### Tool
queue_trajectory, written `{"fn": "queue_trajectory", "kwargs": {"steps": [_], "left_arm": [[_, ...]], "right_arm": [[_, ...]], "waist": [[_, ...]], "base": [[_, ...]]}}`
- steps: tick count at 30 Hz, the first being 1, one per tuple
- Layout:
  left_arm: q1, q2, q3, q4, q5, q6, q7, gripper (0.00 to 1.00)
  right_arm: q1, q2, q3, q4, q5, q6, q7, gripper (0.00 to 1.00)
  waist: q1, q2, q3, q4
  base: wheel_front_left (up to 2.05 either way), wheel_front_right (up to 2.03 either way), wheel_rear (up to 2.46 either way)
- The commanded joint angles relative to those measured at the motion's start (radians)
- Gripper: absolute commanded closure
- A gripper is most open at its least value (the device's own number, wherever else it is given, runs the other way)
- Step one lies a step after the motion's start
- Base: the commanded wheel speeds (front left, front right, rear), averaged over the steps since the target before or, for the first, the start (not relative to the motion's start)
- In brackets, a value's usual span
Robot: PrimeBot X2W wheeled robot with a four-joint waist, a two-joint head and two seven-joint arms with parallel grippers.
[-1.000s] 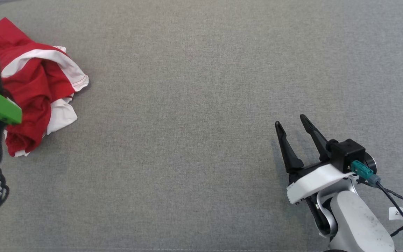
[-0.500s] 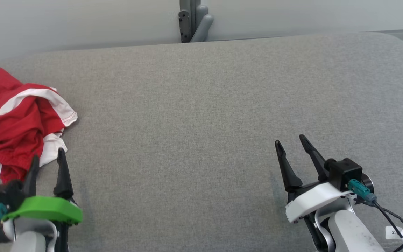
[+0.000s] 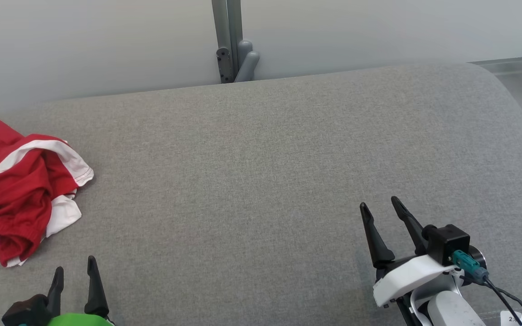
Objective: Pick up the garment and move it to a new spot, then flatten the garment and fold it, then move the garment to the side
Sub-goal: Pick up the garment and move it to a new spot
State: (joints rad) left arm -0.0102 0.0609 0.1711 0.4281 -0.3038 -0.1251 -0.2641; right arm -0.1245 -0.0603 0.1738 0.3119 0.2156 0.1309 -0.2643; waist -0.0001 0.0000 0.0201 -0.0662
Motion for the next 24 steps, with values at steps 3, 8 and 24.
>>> {"fn": "queue_trajectory", "kwargs": {"steps": [3, 8, 24], "left_arm": [[-0.029, -0.003, 0.002, 0.007, 0.021, -0.005, 0.0, 0.0], [-0.121, 0.025, -0.032, 0.023, 0.049, -0.006, 0.0, 0.0], [-0.634, 0.422, -0.243, 0.278, -0.045, -0.004, 0.221, 0.0]], "right_arm": [[0.004, 0.0, -0.002, 0.001, -0.007, 0.0, 0.0, 0.0], [-0.023, -0.001, -0.001, -0.003, -0.001, 0.0, 0.0, 0.0], [-0.092, -0.007, 0.033, 0.002, 0.025, 0.0, 0.0, 0.0]], "waist": [[0.0001, 0.0, 0.014, 0.004], [0.0001, 0.0, 0.053, 0.013], [0.0001, 0.0, 0.213, -0.008]], "base": [[0.0, 0.0, 0.0], [0.0, 0.0, 0.0], [0.0, 0.0, 0.0]]}}
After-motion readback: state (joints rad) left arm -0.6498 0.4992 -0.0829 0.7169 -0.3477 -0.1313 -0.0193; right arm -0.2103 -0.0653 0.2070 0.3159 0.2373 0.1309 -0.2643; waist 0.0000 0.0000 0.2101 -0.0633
